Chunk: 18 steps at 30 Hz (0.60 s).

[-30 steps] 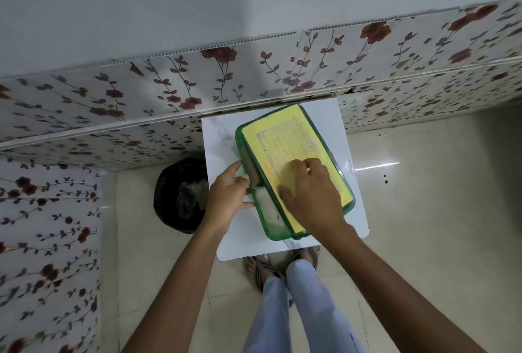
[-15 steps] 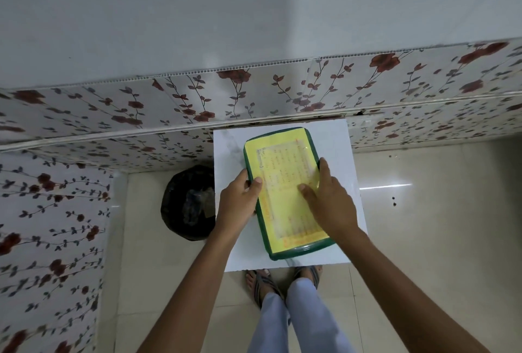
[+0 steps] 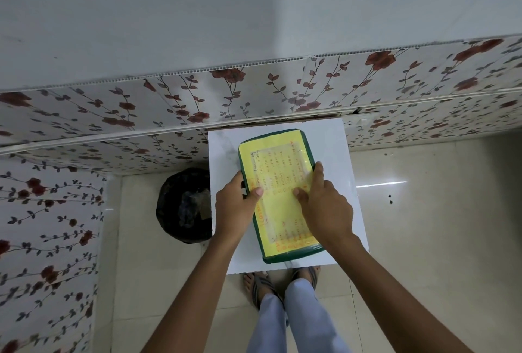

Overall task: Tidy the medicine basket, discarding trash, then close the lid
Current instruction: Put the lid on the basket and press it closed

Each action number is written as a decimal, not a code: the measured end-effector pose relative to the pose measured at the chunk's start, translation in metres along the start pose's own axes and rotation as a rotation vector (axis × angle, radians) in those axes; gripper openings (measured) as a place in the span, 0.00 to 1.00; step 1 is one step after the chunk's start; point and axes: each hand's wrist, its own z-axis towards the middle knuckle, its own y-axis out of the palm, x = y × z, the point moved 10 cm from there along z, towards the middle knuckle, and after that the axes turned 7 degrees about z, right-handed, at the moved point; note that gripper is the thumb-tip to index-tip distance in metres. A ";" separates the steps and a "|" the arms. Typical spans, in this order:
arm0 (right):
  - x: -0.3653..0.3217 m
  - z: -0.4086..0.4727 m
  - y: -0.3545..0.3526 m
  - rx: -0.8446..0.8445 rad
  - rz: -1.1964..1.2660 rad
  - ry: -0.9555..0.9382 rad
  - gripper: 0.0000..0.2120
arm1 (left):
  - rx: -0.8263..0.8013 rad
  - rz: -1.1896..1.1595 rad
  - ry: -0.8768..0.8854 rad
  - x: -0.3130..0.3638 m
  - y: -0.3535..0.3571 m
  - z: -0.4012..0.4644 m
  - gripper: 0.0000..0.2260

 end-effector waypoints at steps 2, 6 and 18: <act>0.002 0.001 0.001 0.006 0.002 0.000 0.30 | 0.005 0.024 0.009 -0.001 0.002 0.004 0.10; 0.009 0.001 -0.003 -0.005 0.054 0.039 0.29 | -0.024 0.076 0.048 0.001 0.008 0.013 0.11; -0.021 0.094 -0.045 -0.157 0.383 0.040 0.22 | -0.025 0.039 0.021 0.036 -0.012 0.065 0.16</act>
